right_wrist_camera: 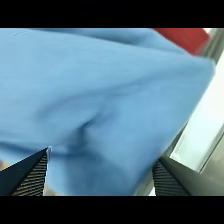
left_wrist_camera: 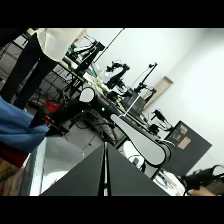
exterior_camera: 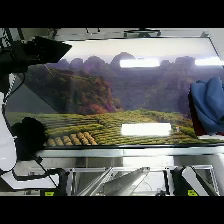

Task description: Fold the shirts.

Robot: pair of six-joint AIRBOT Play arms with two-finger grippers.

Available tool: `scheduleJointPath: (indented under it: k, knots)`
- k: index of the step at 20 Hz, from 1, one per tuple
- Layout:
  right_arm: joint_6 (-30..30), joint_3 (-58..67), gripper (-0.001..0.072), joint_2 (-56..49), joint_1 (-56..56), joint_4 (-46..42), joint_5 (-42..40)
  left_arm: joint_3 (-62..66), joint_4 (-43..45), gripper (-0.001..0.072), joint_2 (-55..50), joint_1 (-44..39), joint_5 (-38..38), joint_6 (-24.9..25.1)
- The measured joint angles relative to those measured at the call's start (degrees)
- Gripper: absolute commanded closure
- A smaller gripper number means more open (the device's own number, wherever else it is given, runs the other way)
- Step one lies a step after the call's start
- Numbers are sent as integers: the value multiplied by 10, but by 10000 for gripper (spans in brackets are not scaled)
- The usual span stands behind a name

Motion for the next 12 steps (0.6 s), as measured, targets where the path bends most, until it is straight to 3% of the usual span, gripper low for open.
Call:
scheduleJointPath:
  k: [3,5,6,7,12]
  knots:
    - [-37,97,23,2,0,9,27,0,0,702,0,-3,6,-1]
    - [-49,174,345,2,9,37,30,1,2,703,0,1,11,-13]
    - [-52,206,465,2,17,55,29,5,12,702,0,5,15,-23]
    - [-56,233,689,1,30,77,26,10,31,702,2,10,21,-35]
    - [-87,269,696,3,158,165,19,1,178,701,60,19,57,-74]
